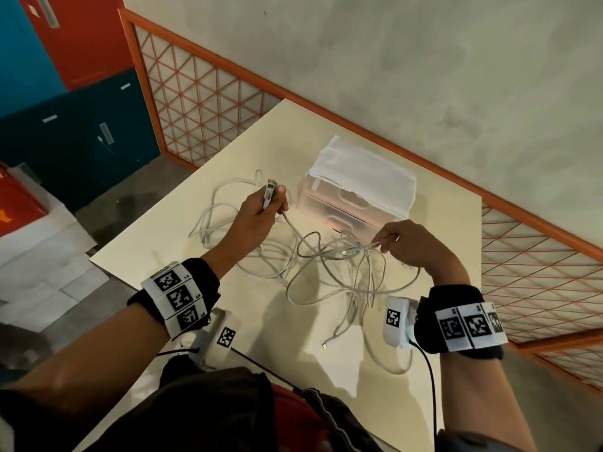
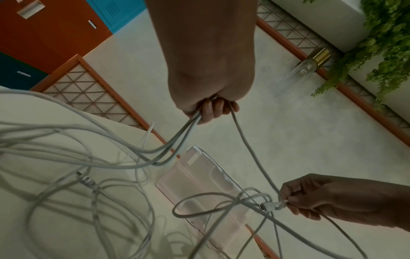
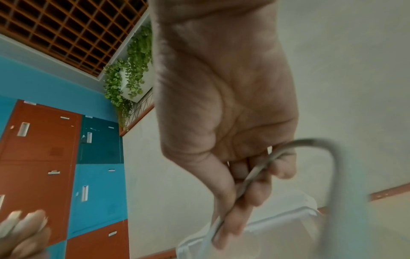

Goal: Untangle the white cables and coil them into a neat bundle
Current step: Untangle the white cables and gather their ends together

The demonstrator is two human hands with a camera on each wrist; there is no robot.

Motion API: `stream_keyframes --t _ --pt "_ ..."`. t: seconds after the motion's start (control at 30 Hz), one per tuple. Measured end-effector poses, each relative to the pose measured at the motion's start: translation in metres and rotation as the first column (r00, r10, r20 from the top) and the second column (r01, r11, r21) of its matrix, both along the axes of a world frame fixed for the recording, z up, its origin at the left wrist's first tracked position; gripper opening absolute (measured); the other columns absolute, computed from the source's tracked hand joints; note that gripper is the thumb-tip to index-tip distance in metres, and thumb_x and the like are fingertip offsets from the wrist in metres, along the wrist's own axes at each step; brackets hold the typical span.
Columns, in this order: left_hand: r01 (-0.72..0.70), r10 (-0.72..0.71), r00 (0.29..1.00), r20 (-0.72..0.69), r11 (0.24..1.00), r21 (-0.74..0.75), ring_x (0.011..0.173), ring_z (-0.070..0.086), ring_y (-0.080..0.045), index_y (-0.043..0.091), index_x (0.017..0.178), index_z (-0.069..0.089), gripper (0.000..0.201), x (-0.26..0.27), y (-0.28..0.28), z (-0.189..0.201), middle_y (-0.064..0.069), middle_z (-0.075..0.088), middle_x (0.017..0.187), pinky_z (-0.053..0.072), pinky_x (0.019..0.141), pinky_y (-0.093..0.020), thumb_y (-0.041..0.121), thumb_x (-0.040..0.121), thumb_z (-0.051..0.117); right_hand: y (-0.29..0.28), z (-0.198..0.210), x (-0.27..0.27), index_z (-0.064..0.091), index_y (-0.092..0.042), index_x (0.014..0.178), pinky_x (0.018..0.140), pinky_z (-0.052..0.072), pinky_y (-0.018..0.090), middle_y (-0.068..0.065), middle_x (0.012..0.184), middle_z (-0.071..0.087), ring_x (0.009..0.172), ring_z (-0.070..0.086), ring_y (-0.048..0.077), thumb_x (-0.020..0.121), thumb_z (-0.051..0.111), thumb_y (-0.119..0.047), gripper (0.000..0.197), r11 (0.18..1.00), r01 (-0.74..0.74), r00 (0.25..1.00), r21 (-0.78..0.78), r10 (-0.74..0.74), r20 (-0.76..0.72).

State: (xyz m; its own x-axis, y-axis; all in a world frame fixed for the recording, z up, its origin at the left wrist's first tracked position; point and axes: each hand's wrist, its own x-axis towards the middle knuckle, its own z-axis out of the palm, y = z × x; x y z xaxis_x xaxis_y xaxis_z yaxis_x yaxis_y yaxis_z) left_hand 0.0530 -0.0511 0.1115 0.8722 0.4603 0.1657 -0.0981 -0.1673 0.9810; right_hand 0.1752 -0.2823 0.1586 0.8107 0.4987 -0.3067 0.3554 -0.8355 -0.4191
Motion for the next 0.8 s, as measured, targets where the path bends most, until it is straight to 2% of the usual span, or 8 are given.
stream_keyframes --t 0.13,0.27,0.4,0.5,0.6,0.63,0.7,0.8 --pt "-0.059 0.059 0.998 0.012 0.998 0.002 0.046 0.043 0.002 0.023 0.065 0.046 0.037 0.001 0.003 -0.005 0.016 0.051 0.052 0.031 0.052 -0.022 0.028 0.101 0.037 0.002 -0.009 0.001 0.072 -0.007 0.096 0.051 0.034 0.006 0.0 0.086 0.061 0.082 0.053 0.014 0.082 0.045 0.006 0.033 1.0 0.018 0.996 -0.018 -0.017 0.093" --pt "-0.155 0.156 0.987 0.046 0.988 -0.007 0.047 0.042 0.0 0.028 0.068 0.046 0.033 0.001 0.004 -0.005 0.01 0.044 0.057 0.033 0.054 -0.024 0.032 0.099 0.039 0.003 -0.018 -0.001 0.071 -0.009 0.093 0.056 0.037 0.007 0.001 0.084 0.063 0.08 0.057 0.015 0.086 0.046 0.004 0.029 0.999 -0.037 0.997 0.02 0.036 0.066" --pt "-0.033 0.034 0.999 -0.017 0.999 0.041 0.045 0.039 0.0 0.028 0.066 0.045 0.033 0.004 -0.001 -0.011 0.015 0.048 0.048 0.033 0.05 -0.021 0.031 0.099 0.04 0.016 -0.016 -0.008 0.07 -0.012 0.091 0.062 0.039 0.007 -0.009 0.076 0.065 0.066 0.057 -0.009 0.089 0.056 -0.001 0.018 0.94 -0.057 0.997 0.335 0.07 -0.028" --pt "0.076 -0.076 0.996 -0.043 0.997 0.009 0.044 0.035 -0.001 0.026 0.066 0.045 0.033 0.004 -0.009 -0.018 0.016 0.045 0.048 0.029 0.044 -0.013 0.028 0.099 0.041 0.026 -0.012 -0.012 0.07 -0.013 0.092 0.067 0.042 0.008 -0.004 0.078 0.067 0.069 0.055 -0.002 0.089 0.058 -0.004 0.015 0.89 -0.038 0.997 0.454 0.061 -0.036" --pt "0.092 -0.095 0.992 -0.081 0.995 -0.039 0.044 0.034 -0.004 0.02 0.067 0.046 0.034 0.006 -0.012 -0.018 0.012 0.04 0.048 0.029 0.044 -0.015 0.031 0.099 0.042 0.03 -0.008 -0.014 0.067 -0.002 0.101 0.068 0.048 0.011 0.008 0.084 0.067 0.074 0.058 0.012 0.09 0.054 -0.001 0.017 0.814 0.03 0.996 0.579 0.024 -0.086" --pt "0.1 -0.105 0.991 -0.084 0.993 -0.067 0.044 0.035 -0.004 0.019 0.068 0.047 0.034 0.006 -0.012 -0.017 0.011 0.039 0.051 0.03 0.045 -0.017 0.029 0.099 0.041 0.031 -0.006 -0.015 0.064 0.002 0.104 0.069 0.052 0.013 0.009 0.086 0.067 0.075 0.06 0.013 0.091 0.052 0.001 0.017 0.777 0.074 0.991 0.626 0.013 -0.133" --pt "0.129 -0.137 0.988 -0.075 0.986 -0.104 0.045 0.038 -0.007 0.017 0.07 0.049 0.031 0.007 -0.012 -0.013 -0.001 0.041 0.057 0.034 0.048 -0.02 0.024 0.099 0.042 0.037 -0.004 -0.018 0.059 0.006 0.105 0.074 0.057 0.021 0.009 0.088 0.065 0.077 0.063 0.012 0.092 0.051 0.002 0.016 0.705 0.143 0.973 0.695 0.027 -0.229" --pt "0.163 -0.17 0.984 -0.042 0.977 -0.135 0.047 0.04 -0.01 0.015 0.075 0.056 0.027 0.006 -0.014 -0.007 -0.004 0.041 0.056 0.036 0.049 -0.019 0.021 0.099 0.044 0.05 -0.008 -0.027 0.061 0.003 0.104 0.076 0.059 0.026 0.006 0.089 0.062 0.076 0.066 0.009 0.092 0.054 0.001 0.014 0.671 0.162 0.954 0.723 0.081 -0.289"
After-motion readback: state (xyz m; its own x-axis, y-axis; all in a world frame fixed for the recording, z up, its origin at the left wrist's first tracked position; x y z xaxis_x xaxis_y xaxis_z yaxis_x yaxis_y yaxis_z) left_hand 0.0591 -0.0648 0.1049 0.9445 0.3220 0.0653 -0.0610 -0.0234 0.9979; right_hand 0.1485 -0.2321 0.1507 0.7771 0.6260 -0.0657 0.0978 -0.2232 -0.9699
